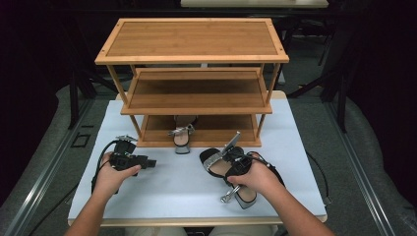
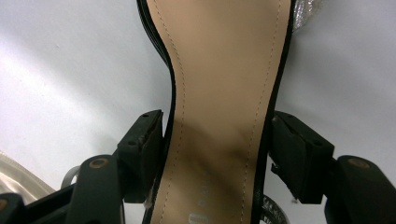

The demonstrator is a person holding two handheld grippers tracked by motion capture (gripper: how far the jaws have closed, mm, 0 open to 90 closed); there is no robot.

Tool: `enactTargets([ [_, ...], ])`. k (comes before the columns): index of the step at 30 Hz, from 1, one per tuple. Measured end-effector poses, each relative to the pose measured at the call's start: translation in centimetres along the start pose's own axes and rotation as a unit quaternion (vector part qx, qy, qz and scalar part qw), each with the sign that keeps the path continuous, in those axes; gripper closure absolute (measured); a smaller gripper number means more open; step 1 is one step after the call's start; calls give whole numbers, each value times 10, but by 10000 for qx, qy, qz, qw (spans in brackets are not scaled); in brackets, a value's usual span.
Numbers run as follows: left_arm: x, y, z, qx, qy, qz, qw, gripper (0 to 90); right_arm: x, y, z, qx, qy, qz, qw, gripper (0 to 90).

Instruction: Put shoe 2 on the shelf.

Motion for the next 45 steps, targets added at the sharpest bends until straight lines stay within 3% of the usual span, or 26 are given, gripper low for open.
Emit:
enactTargets([
  [12,0,-1,0,-6,36,-58,10000,496,-6,4,-1,150,241,130,9995,389],
  [26,-1,-3,-1,3,85,-125,9999,496,-14,9,-7,80,603,276,9978,427],
  [32,-1,-4,-1,-15,75,-136,9999,496,-16,12,-13,182,675,393,9968,427],
  [39,-1,-4,0,-30,53,-135,9999,496,-13,19,-24,229,907,517,9943,427],
  [45,-1,-4,0,-30,50,-132,9999,496,3,27,-25,184,1073,772,9911,427],
])
Point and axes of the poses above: each handheld gripper's, and its own axes: z roughly forward along the jaws, x roughly out of its top, y roughly to its right, the point moved 1 cm from there along z, roughly forward along the jaws, and after that the axes turned 1 degree about x, right-handed, at the moved point
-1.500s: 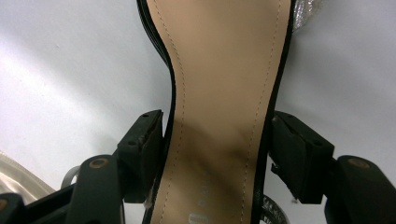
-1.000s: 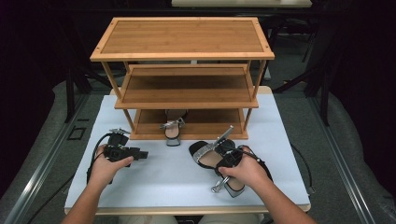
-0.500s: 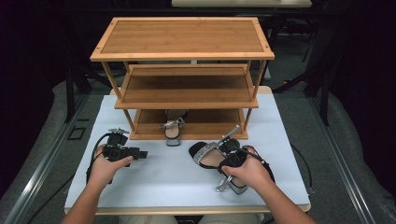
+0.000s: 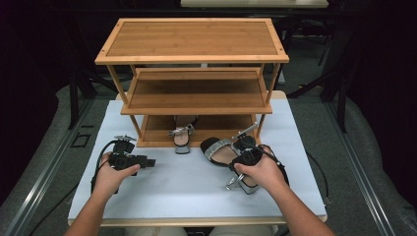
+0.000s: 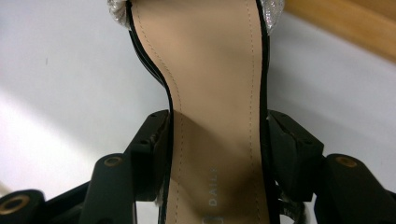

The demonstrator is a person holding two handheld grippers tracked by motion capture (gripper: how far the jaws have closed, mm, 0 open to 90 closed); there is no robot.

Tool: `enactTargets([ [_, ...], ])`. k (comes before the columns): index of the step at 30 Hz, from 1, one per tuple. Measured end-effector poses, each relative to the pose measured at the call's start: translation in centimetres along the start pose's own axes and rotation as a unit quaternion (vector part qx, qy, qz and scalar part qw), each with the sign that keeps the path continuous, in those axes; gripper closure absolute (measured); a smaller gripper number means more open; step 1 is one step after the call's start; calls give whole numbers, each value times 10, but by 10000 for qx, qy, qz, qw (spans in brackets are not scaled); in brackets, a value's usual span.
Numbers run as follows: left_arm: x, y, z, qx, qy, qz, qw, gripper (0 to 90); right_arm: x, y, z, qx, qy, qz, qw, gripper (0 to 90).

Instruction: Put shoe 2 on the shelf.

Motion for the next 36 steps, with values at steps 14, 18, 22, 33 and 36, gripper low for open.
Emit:
enactTargets([
  [14,0,-2,2,-6,-54,-1,10000,496,43,7,28,-209,178,565,9980,427],
  [18,0,-3,2,-5,-53,-2,10000,496,46,9,32,-287,229,718,9967,426],
  [22,0,-3,2,-1,-44,-8,10000,496,46,10,35,-230,249,822,9960,423],
  [33,-1,-1,4,4,-47,-2,10000,495,41,6,23,-93,228,491,9985,374],
  [36,-1,-1,4,6,-53,2,10000,495,37,1,7,-352,434,333,9979,376],
])
Point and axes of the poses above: each handheld gripper's, and its own axes: z roughly forward along the jaws, x roughly out of its top, y roughly to its right, the point moved 1 cm from there along z, roughly forward along the jaws, and after that the axes turned 1 degree about x, right-handed, at the moved point
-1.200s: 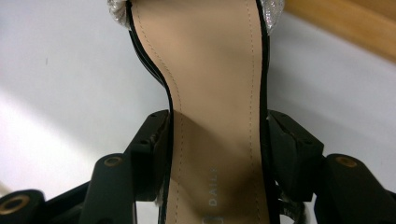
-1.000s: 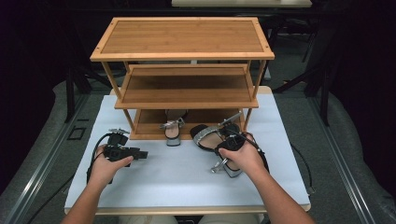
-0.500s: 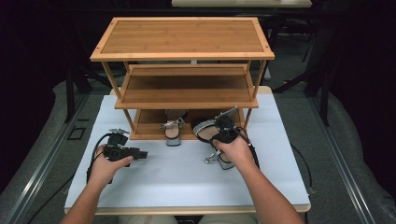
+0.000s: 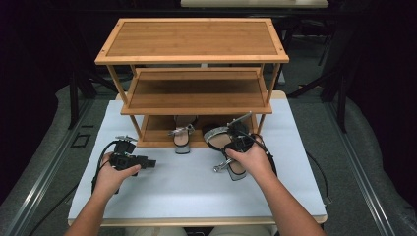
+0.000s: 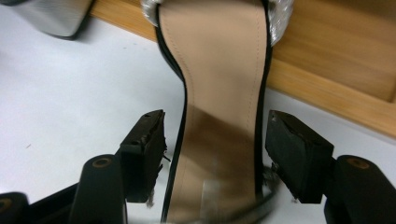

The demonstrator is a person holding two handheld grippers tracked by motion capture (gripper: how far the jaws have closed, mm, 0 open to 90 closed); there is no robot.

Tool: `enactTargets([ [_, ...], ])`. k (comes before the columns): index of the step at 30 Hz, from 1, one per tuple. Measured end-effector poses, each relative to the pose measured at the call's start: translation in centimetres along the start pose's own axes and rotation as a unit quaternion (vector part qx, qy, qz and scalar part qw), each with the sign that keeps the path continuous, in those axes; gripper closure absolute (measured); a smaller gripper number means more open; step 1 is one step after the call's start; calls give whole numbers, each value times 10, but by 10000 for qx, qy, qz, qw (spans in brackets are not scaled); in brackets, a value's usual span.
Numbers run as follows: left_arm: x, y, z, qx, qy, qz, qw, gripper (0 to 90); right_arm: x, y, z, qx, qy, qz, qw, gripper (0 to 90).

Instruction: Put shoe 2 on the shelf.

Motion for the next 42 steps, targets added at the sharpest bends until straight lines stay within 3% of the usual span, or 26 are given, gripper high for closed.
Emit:
enactTargets([
  [4,0,0,0,-1,2,-2,10000,495,-9,-3,-25,221,284,-346,9988,399],
  [6,0,0,-1,0,10,-18,10000,495,-18,-6,-35,97,332,-483,9982,431],
  [8,0,0,-1,8,12,-24,10000,495,-27,-6,-43,287,308,-610,9972,513],
  [11,-1,1,0,8,-16,9,10000,495,-41,-7,-47,127,245,-740,9969,621],
  [12,-1,1,0,13,-10,6,10000,495,-47,-6,-47,341,166,-788,9962,661],
  [13,-1,1,-1,7,-14,8,10000,495,-51,-7,-47,38,138,-824,9965,685],
  [14,0,1,-1,-1,-3,-9,10000,495,-57,-6,-47,36,93,-842,9964,726],
  [15,0,0,-1,15,18,-14,10000,495,-61,-5,-47,211,80,-821,9964,746],
  [18,-1,-1,-1,27,7,-18,10000,495,-75,1,-46,384,-45,-758,9964,829],
  [25,-1,0,0,25,-3,-13,10000,495,-91,11,-31,574,-207,-556,9966,900],
  [32,-1,0,0,28,-16,-23,10000,495,-91,11,-24,664,-133,-466,9966,900],
  [42,-1,1,1,31,-27,-4,10000,496,-80,-6,-33,975,135,-540,9937,900],
])
Point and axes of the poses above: each handheld gripper's, and its own axes: z roughly forward along the jaws, x roughly out of its top, y roughly to its right, the point moved 1 cm from there along z, roughly forward along the jaws, and after that the axes turned 1 degree about x, right-handed, at the moved point
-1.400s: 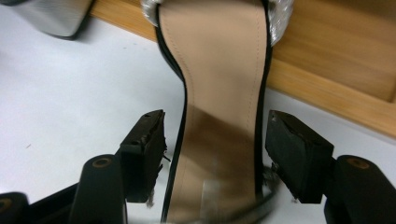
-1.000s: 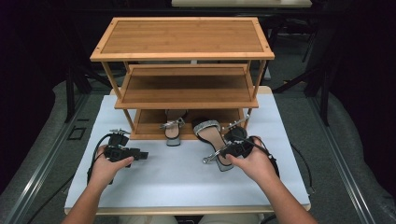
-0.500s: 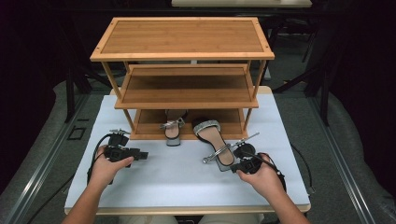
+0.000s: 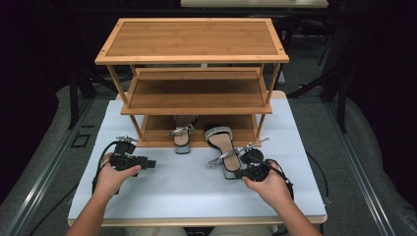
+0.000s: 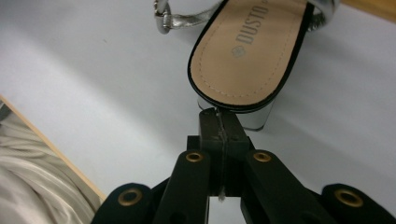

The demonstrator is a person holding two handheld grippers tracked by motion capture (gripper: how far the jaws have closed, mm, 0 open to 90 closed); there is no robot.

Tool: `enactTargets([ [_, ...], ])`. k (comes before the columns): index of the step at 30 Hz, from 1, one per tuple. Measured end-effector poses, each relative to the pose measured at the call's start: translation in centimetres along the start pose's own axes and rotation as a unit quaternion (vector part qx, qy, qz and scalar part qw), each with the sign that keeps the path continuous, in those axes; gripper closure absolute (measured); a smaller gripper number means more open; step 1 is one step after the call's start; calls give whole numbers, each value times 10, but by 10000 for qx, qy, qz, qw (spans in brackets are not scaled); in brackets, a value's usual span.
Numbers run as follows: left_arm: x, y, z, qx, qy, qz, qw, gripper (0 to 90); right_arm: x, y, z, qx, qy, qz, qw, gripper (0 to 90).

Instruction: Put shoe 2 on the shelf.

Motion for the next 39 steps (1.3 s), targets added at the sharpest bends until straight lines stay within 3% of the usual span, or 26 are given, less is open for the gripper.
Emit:
enactTargets([
  [7,0,-1,-1,-9,23,-17,10000,496,18,-3,2,28,234,5,9997,900],
  [12,0,-1,0,-8,20,-13,10000,496,26,0,12,-133,139,-4,9998,900],
  [15,0,-1,0,-15,1,-15,10000,496,33,4,14,-29,198,71,9998,900],
  [18,0,-1,0,-17,-6,-13,10000,497,41,8,16,-239,234,73,9994,900],
  [22,0,-2,1,-12,-7,-10,10000,497,49,17,21,-235,210,158,9994,900],
  [25,0,-2,2,-7,3,-19,10000,497,56,23,22,-431,246,191,9986,900],
  [29,0,-2,2,-7,0,-23,10000,497,64,27,25,-325,265,191,9989,900],
  [39,1,-2,3,-23,-18,-20,10000,498,84,16,39,-267,302,41,9992,900],
])
Point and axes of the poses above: each handheld gripper's, and its own axes: z roughly forward along the jaws, x roughly out of its top, y roughly to its right, the point moved 1 cm from there along z, roughly forward along the jaws, and after that the axes turned 1 degree about x, right-handed, at the moved point
